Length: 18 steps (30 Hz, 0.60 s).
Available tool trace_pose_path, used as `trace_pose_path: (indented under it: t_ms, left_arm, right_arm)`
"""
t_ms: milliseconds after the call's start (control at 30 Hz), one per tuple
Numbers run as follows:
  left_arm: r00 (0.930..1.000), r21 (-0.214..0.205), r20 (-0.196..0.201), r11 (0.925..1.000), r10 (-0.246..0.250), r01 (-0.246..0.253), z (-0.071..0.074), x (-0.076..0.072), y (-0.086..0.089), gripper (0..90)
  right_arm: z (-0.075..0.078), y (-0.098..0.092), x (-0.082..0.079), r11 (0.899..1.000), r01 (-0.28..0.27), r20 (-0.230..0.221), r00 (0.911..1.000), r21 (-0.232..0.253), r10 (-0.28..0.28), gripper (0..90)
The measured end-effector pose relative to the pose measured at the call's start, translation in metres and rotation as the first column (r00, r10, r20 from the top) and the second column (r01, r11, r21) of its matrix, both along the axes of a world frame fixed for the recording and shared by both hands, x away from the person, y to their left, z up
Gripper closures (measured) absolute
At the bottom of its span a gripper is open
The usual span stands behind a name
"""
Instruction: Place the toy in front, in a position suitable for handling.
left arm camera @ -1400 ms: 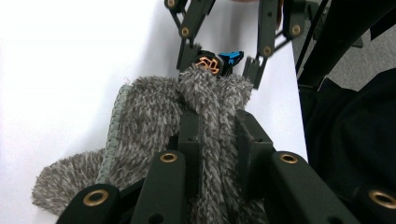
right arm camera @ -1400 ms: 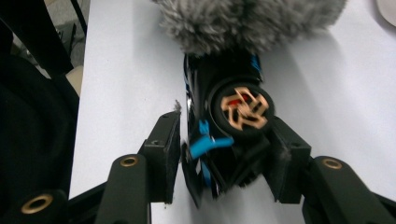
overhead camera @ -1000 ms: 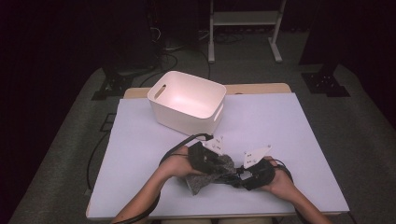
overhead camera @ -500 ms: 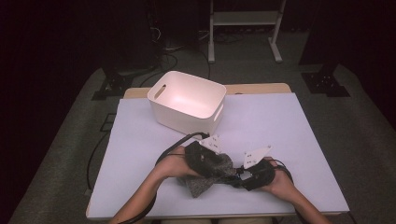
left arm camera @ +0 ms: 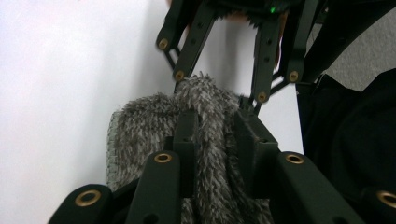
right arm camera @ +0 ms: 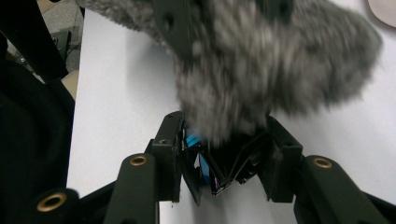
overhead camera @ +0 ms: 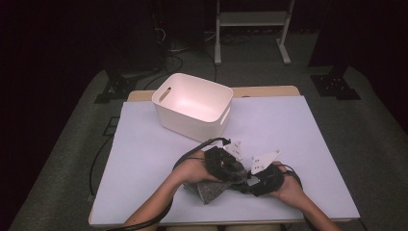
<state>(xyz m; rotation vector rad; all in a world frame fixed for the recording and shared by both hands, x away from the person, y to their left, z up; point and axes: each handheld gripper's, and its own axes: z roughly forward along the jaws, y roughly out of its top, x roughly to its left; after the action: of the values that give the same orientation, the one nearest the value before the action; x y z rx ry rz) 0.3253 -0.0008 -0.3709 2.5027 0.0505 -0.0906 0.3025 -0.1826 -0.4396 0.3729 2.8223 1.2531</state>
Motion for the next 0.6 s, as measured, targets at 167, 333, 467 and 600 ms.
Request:
trace_pose_path:
  t_ms: [167,333,467,600]
  left_arm:
    - [1.0000,-0.006,0.007,1.0000,0.005,-0.005,-0.003,0.001,0.000,73.8]
    - [0.9994,0.001,0.028,0.9998,0.021,-0.022,-0.002,-0.001,0.019,74.8]
    - [0.9978,0.010,0.029,0.9981,0.060,-0.061,-0.002,0.001,0.046,74.7]
    - [0.9939,-0.005,0.023,0.9942,0.108,-0.108,-0.001,0.002,0.073,74.8]
  right_arm:
    - [-0.001,-0.002,0.000,1.000,0.008,-0.006,1.0000,0.012,-0.008,55.6]
    - [-0.001,-0.002,0.000,1.000,0.008,-0.004,1.0000,0.011,-0.008,55.6]
    - [-0.002,-0.002,0.001,1.000,0.005,-0.003,1.0000,0.011,-0.005,55.6]
    - [-0.001,-0.001,0.000,1.000,0.002,0.001,1.0000,0.005,-0.002,55.6]
